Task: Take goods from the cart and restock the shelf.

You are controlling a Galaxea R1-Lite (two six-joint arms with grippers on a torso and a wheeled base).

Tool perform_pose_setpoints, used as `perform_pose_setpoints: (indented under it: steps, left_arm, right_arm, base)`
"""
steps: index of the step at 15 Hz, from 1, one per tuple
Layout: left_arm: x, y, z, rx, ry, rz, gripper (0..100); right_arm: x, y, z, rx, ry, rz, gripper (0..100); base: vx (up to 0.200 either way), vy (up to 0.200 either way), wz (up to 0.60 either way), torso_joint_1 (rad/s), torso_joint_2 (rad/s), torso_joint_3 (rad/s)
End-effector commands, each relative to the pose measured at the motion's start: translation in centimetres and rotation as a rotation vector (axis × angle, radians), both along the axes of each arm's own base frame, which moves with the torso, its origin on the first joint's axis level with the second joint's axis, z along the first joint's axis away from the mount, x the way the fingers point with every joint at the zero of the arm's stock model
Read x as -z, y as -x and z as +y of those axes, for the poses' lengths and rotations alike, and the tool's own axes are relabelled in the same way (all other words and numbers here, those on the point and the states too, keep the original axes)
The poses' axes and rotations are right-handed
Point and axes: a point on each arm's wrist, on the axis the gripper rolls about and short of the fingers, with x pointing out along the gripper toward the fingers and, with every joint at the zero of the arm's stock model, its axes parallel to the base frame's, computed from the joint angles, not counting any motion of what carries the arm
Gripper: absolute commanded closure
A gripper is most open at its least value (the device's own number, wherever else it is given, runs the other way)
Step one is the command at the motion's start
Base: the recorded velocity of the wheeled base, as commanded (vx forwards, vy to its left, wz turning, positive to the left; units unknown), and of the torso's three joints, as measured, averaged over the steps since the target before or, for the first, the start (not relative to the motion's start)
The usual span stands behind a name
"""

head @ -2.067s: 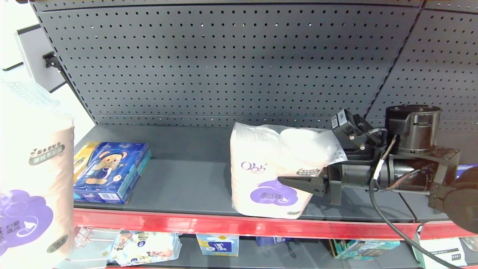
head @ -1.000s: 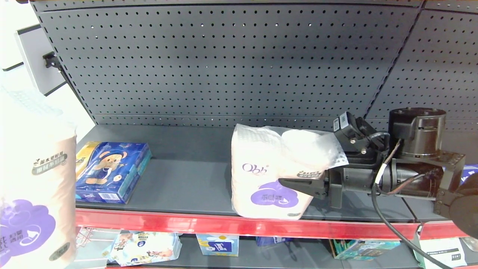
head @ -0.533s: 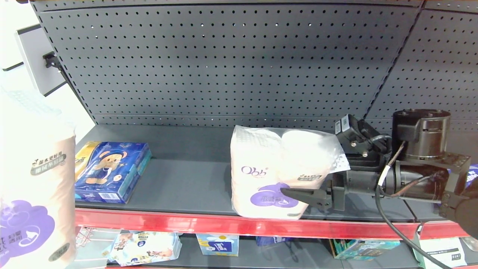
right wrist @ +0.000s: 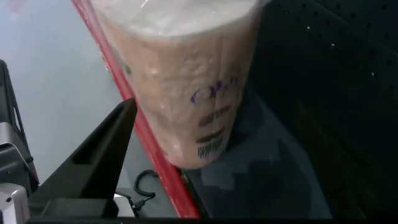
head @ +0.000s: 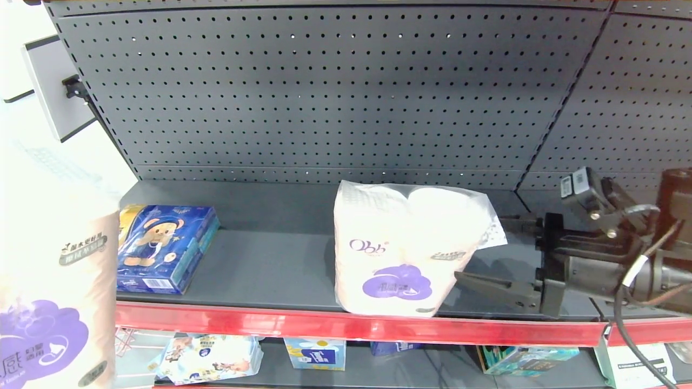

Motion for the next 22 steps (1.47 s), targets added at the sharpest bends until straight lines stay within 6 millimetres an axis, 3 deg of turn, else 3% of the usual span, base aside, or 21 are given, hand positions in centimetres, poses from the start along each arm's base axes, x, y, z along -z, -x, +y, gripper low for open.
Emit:
perform_pose_setpoints:
  steps: [1, 8, 12, 15, 17, 21, 22]
  left_arm:
    - [0.3, -0.1, 0.0, -0.001, 0.000, 0.011, 100]
    - [0.5, -0.3, 0.0, -0.002, 0.015, 0.031, 100]
    - [0.3, -1.7, 0.0, 0.003, 0.015, 0.081, 100]
    - [-0.8, -4.3, -0.1, 0.027, 0.019, 0.138, 100]
    - [-2.0, -6.1, -0.3, 0.119, 0.026, 0.099, 100]
    - [-2.8, -14.7, -1.7, 0.358, 0.034, -0.016, 100]
    - [-2.7, -15.8, -1.9, 0.375, 0.040, -0.025, 100]
  right_arm:
    - [-0.6, 2.9, -1.9, 0.046, -0.025, -0.042, 0]
    - [1.1, 7.6, -5.7, 0.225, -0.020, -0.071, 0]
    - [2.6, 10.9, -7.9, 0.567, 0.007, -0.116, 0]
    - [3.1, 13.8, -9.0, 0.842, -0.015, -0.209, 0]
    - [3.2, 14.9, -9.1, 0.884, -0.036, -0.251, 0]
    - [1.6, 15.3, -9.1, 0.907, -0.061, -0.332, 0]
    - [1.3, 15.2, -9.1, 0.904, -0.065, -0.341, 0]
  base:
    - [0.000, 0.000, 0.00, 0.000, 0.00, 0.000]
    - [0.000, 0.000, 0.00, 0.000, 0.00, 0.000]
    - [0.000, 0.000, 0.00, 0.000, 0.00, 0.000]
    - [0.000, 0.000, 0.00, 0.000, 0.00, 0.000]
    - [0.000, 0.000, 0.00, 0.000, 0.00, 0.000]
    - [0.000, 0.000, 0.00, 0.000, 0.00, 0.000]
    - [0.000, 0.000, 0.00, 0.000, 0.00, 0.000]
